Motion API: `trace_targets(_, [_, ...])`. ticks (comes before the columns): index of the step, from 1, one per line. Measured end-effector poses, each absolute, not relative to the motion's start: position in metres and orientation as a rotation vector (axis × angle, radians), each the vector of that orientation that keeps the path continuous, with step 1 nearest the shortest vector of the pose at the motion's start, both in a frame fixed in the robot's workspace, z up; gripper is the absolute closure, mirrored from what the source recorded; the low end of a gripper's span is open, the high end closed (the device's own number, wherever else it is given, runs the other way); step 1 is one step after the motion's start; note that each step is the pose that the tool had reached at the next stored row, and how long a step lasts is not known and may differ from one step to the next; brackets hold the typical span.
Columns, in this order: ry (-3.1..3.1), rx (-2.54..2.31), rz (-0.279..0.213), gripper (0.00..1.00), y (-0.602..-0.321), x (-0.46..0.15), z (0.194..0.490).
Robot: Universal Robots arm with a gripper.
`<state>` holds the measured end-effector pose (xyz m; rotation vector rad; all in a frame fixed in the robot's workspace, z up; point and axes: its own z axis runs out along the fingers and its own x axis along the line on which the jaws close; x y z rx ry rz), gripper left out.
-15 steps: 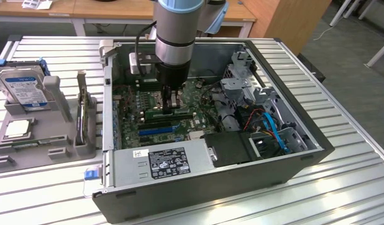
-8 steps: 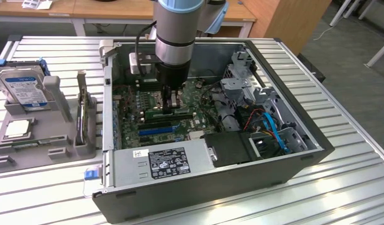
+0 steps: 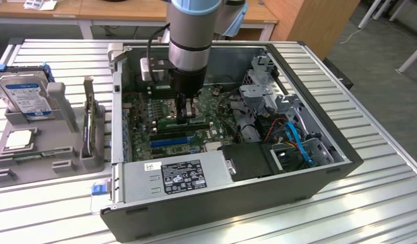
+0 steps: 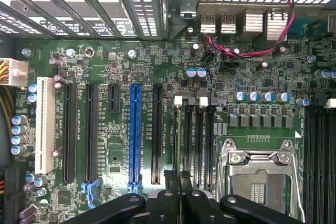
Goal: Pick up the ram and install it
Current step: 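Insert the ram into the slot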
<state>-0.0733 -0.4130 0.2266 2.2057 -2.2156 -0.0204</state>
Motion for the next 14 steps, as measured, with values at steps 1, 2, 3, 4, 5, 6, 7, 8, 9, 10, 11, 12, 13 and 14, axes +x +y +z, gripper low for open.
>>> trace_targets(1, [-2.216,2.206,-0.02,0.88,-0.4131,-0.0733,0.2265])
trace_targets(2, [-2.215,2.206,-0.02,0.88,-0.4131,-0.0733,0.2265])
trace_targets(3, [-2.215,2.206,-0.02,0.88,-0.4131,-0.0733,0.2265])
trace_targets(4, [-2.215,2.206,-0.02,0.88,-0.413,-0.0733,0.2264])
trace_targets(5, [-2.216,2.206,-0.02,0.88,-0.413,-0.0733,0.2264])
trace_targets(6, [-2.216,2.206,-0.02,0.88,-0.413,-0.0733,0.2264])
trace_targets(7, [-2.216,2.206,-0.02,0.88,-0.413,-0.0733,0.2264])
trace_targets(8, [-2.216,2.206,-0.02,0.88,-0.413,-0.0733,0.2264])
trace_targets(9, [-2.216,2.206,-0.02,0.88,-0.413,-0.0733,0.2264])
trace_targets(10, [-2.216,2.206,-0.02,0.88,-0.413,-0.0733,0.2265])
trace_targets(11, [-2.216,2.206,-0.02,0.88,-0.413,-0.0733,0.2271])
trace_targets(12, [-2.216,2.206,-0.02,0.88,-0.413,-0.0733,0.2279])
trace_targets(13, [-2.216,2.206,-0.02,0.88,-0.413,-0.0733,0.2286])
trace_targets(14, [-2.216,2.206,-0.02,0.88,-0.413,-0.0733,0.2295])
